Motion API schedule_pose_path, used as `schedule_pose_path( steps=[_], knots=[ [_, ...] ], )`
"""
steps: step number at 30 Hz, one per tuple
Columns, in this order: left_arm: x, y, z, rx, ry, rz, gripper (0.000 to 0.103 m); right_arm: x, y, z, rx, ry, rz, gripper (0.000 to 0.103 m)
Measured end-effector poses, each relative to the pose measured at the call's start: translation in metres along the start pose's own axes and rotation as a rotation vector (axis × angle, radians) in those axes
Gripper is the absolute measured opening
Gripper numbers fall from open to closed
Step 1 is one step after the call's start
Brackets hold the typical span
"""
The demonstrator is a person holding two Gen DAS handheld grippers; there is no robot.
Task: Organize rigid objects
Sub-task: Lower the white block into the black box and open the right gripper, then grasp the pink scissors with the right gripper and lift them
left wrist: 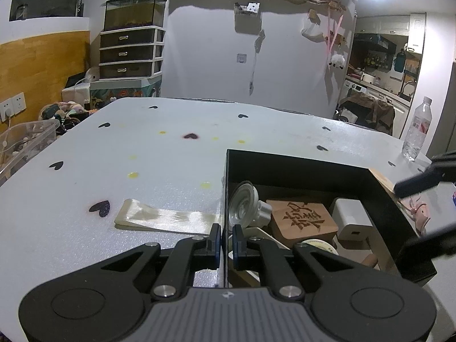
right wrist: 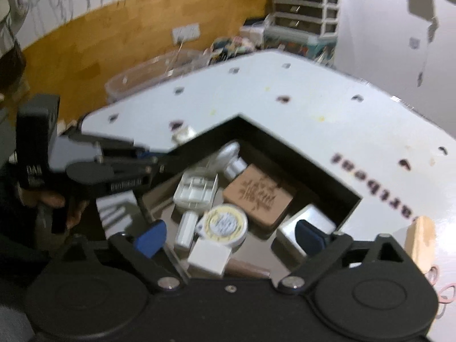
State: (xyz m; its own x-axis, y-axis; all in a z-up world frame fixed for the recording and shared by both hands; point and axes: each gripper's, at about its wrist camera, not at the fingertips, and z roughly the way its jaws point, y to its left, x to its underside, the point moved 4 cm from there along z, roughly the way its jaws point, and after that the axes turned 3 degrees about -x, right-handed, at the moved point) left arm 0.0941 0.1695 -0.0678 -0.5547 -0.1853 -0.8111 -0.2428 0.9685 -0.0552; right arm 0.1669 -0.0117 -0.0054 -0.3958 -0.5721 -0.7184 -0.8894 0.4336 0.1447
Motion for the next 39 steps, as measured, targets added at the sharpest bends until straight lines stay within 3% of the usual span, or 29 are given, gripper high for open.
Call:
schedule_pose_path(
  steps=[4,13,20,26,32,39],
  knots=[
    [-0.001,-0.001,0.0,-0.007,0.006,-0.002,0.008,-0.003,-0.01,-0.017,0.069,-0.07,0.003,0.103],
    [-0.002,0.0,0.001,-0.01,0.016,-0.022,0.008,0.007,-0.066,-0.058,0.243,-0.203,0.155,0.103],
    [-0.003,0.0,0.001,-0.015,0.018,-0.023,0.008,0.044,-0.12,-0.077,0.415,-0.218,0.309,0.103],
    [-0.003,0.0,0.001,-0.016,0.018,-0.026,0.008,0.085,-0.159,-0.085,0.482,-0.257,0.479,0.103],
    [-0.003,-0.001,0.001,-0.018,0.019,-0.022,0.008,0.119,-0.185,-0.076,0.433,-0.255,0.638,0.091],
    [-0.002,-0.001,0.002,-0.022,0.022,-0.02,0.008,0.134,-0.199,-0.054,0.259,-0.243,0.848,0.083]
  ],
)
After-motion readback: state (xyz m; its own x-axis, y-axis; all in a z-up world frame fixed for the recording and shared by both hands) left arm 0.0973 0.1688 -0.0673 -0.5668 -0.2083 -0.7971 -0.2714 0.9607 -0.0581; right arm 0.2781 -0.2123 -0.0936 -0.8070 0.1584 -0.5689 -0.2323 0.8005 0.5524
